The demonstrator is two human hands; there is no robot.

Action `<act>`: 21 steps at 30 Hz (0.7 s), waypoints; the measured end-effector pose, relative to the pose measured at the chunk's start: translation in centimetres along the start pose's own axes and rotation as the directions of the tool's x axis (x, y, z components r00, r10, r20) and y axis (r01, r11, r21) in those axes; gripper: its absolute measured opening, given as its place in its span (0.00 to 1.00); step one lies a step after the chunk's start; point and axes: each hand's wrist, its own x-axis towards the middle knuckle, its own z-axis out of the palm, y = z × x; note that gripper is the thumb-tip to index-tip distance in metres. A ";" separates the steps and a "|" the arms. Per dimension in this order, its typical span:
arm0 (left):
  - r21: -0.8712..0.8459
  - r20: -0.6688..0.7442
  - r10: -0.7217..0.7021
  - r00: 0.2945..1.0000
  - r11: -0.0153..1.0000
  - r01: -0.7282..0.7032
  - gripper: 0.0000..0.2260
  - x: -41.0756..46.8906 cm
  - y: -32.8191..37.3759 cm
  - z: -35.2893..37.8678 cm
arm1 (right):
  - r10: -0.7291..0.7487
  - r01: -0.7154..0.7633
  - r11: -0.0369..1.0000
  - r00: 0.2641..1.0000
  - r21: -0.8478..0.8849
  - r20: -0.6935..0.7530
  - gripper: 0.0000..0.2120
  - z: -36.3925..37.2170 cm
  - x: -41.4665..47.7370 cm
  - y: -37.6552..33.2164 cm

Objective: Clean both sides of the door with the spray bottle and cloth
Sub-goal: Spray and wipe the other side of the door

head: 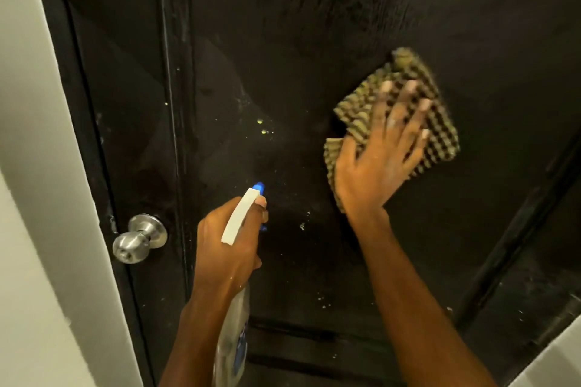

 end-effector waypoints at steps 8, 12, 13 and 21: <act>0.019 -0.020 0.051 0.998 0.999 -0.051 0.14 1.2 0.1 -2.7 | -0.536 0.561 0.825 0.813 -0.060 0.228 0.43 4.1 -9.7 3.1; 0.032 0.041 0.059 0.997 0.998 -0.060 0.14 1.5 -0.1 -3.3 | -0.420 0.458 0.879 0.876 -0.132 0.237 0.37 3.4 -11.6 7.8; 0.014 0.048 0.059 0.997 0.998 -0.060 0.15 1.5 0.0 -3.5 | -0.359 0.391 0.909 0.911 -0.144 0.205 0.37 3.1 -11.1 8.2; -0.037 0.118 0.102 0.988 0.994 -0.099 0.12 2.9 0.6 -4.4 | -0.054 0.056 0.997 0.998 -0.062 0.030 0.38 3.2 -5.2 -1.7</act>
